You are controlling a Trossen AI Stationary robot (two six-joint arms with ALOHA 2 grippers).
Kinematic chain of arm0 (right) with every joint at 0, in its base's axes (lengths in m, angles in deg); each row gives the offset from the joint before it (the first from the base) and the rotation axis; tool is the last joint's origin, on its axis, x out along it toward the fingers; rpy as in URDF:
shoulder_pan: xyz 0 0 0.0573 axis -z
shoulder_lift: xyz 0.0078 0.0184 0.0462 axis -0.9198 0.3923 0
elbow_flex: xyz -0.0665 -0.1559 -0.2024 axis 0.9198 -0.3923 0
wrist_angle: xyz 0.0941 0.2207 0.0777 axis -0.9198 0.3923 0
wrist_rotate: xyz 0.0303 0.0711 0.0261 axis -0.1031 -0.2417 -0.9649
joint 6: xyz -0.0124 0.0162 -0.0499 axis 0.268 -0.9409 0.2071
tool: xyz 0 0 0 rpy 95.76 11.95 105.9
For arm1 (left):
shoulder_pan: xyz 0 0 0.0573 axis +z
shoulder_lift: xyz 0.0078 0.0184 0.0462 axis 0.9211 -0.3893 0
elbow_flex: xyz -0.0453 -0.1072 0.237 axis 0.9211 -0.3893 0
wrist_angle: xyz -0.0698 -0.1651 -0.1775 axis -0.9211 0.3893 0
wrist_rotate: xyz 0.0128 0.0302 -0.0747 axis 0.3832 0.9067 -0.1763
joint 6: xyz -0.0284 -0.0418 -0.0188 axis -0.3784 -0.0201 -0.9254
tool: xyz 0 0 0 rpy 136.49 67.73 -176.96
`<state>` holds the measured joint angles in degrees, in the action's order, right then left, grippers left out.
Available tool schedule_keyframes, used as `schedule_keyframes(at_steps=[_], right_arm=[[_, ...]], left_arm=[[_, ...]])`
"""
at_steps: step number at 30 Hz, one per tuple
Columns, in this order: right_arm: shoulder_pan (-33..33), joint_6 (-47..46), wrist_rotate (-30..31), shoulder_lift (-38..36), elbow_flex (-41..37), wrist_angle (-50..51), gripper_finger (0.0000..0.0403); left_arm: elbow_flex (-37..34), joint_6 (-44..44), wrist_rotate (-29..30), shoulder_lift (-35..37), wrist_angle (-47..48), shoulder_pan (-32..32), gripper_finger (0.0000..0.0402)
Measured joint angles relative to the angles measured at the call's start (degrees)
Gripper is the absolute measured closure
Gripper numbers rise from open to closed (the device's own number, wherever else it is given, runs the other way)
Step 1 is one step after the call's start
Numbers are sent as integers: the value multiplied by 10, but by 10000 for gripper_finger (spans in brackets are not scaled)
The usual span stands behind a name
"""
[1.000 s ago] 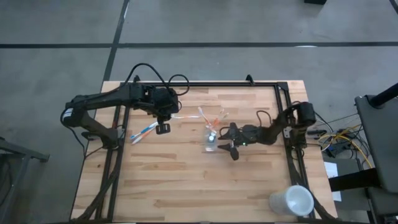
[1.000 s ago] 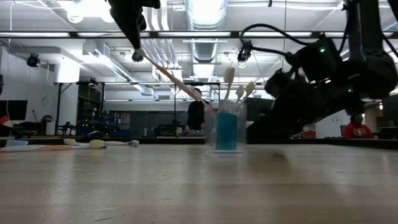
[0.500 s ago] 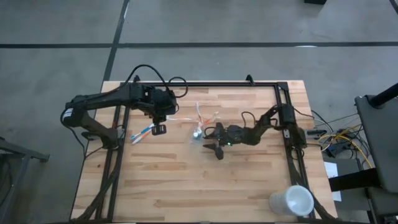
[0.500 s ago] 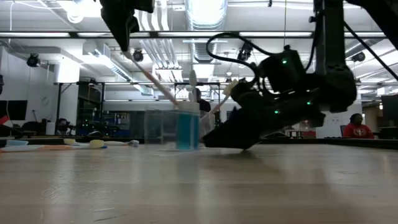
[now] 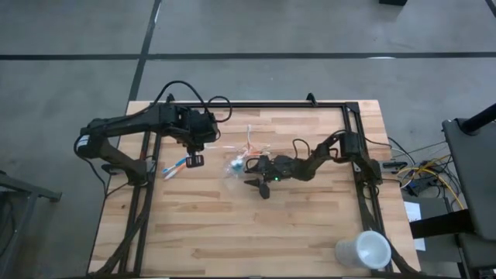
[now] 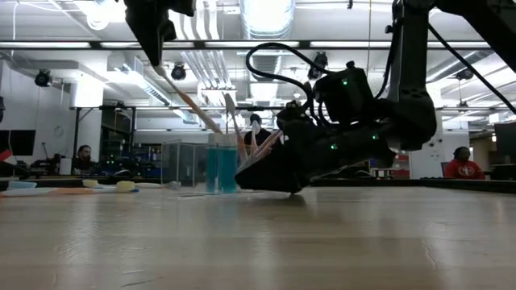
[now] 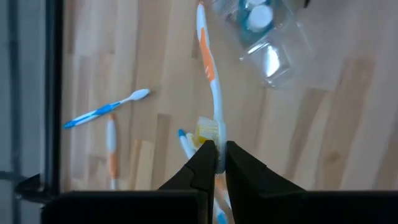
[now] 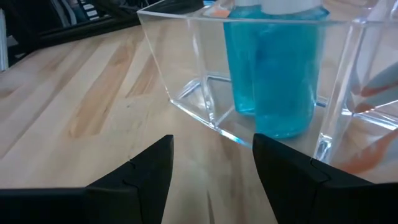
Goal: Pick & Place toothbrushing station
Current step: Put the orange toothbrush into the transparent
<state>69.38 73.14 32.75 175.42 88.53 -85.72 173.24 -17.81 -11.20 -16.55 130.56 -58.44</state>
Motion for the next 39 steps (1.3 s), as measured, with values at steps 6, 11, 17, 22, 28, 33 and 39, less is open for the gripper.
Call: schedule_keyframes(at_steps=[6, 11, 17, 22, 28, 33, 39], right_arm=[[-1, -21, -51, -6, -11, -9, 188], [-14, -31, -103, -30, -31, -3, 188], [-38, -3, -99, -134, -88, -3, 188], [-61, 65, -72, -281, -163, -3, 188], [-76, 178, 47, -484, -246, -5, 188], [-75, 211, 61, -612, -304, 0, 188], [-75, 215, 70, -693, -346, 2, 188]], left_arm=[[0, 0, 34, 0, 18, 0, 374], [0, 0, 35, 0, 16, 0, 374], [0, 1, 35, 1, 15, 0, 374], [0, 1, 38, 1, 13, 0, 374], [0, 5, 49, 1, 12, 0, 374], [0, 5, 50, 1, 5, 0, 374], [0, 5, 49, 1, -8, 0, 374]])
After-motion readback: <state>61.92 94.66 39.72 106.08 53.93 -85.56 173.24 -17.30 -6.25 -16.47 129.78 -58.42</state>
